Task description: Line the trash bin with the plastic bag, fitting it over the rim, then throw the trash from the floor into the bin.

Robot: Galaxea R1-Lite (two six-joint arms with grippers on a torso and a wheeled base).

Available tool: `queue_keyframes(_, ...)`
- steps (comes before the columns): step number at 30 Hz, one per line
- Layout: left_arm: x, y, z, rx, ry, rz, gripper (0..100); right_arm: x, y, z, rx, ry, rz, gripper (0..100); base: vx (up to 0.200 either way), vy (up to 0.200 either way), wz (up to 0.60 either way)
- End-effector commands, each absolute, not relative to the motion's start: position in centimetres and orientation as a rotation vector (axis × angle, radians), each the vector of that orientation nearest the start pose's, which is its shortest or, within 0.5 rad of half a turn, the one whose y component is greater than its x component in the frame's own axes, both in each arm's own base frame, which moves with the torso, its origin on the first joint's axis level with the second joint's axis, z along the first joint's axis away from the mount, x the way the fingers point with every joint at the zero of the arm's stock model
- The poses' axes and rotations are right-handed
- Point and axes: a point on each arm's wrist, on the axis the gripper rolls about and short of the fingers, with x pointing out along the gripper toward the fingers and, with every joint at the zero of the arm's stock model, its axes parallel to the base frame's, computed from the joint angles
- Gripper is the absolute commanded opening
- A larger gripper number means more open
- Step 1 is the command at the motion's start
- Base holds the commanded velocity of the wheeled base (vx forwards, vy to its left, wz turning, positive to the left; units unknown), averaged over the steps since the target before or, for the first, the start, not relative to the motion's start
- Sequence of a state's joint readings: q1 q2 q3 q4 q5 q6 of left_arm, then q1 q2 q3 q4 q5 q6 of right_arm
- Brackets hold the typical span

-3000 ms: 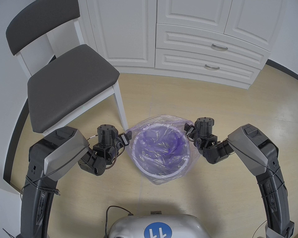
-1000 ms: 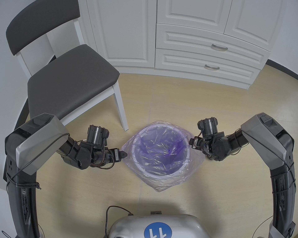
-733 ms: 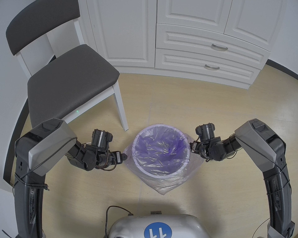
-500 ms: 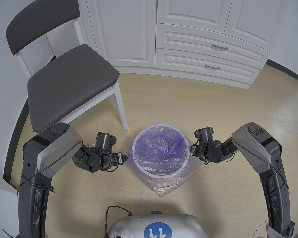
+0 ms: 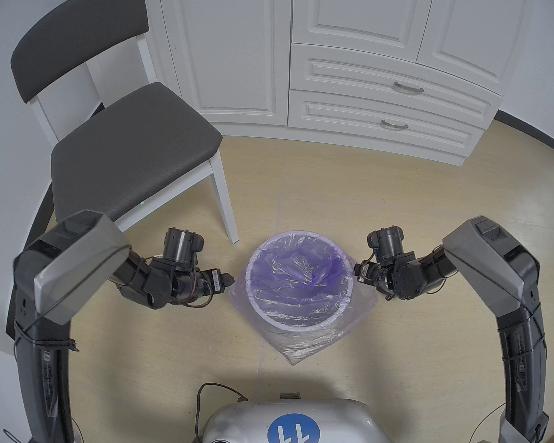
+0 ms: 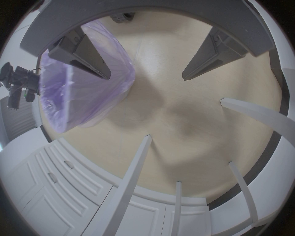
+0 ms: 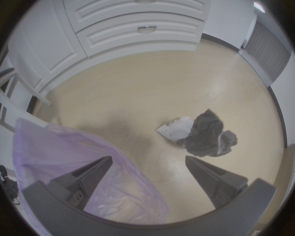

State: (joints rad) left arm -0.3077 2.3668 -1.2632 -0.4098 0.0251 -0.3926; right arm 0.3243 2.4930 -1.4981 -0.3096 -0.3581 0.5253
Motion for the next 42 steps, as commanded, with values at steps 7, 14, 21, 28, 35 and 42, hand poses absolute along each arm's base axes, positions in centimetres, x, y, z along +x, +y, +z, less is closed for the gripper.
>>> queue_keyframes(7, 38.2, -10.6, 9.7, -0.309, 0.705, -0.293, 100, 40.8, 15.1, 8.9, 0.254, 0.544, -0.117, 100, 0.0, 0.0, 0.0)
queue_keyframes(14, 37.6, -12.0, 9.1, -0.285, 0.729, -0.316, 100, 37.4, 19.3, 8.2, 0.216, 0.531, -0.017, 100, 0.0, 0.0, 0.0)
queue_keyframes(21, 36.9, -11.9, 10.4, -0.286, 0.7, -0.323, 100, 35.6, 23.7, 9.8, 0.187, 0.462, 0.103, 100, 0.0, 0.0, 0.0)
queue_keyframes(28, 36.1, -11.3, 11.8, -0.248, 0.658, -0.327, 100, 35.9, 28.6, 11.1, 0.121, 0.441, 0.19, 100, 0.0, 0.0, 0.0)
queue_keyframes(35, 35.4, -10.8, 12.9, -0.188, 0.551, -0.259, 100, 37.5, 31.8, 6.3, 0.061, 0.474, 0.125, 100, 0.0, 0.0, 0.0)
queue_keyframes(42, 35.0, -10.3, 13.0, -0.146, 0.483, -0.263, 100, 37.0, 32.7, 4.7, 0.078, 0.501, 0.129, 100, 0.0, 0.0, 0.0)
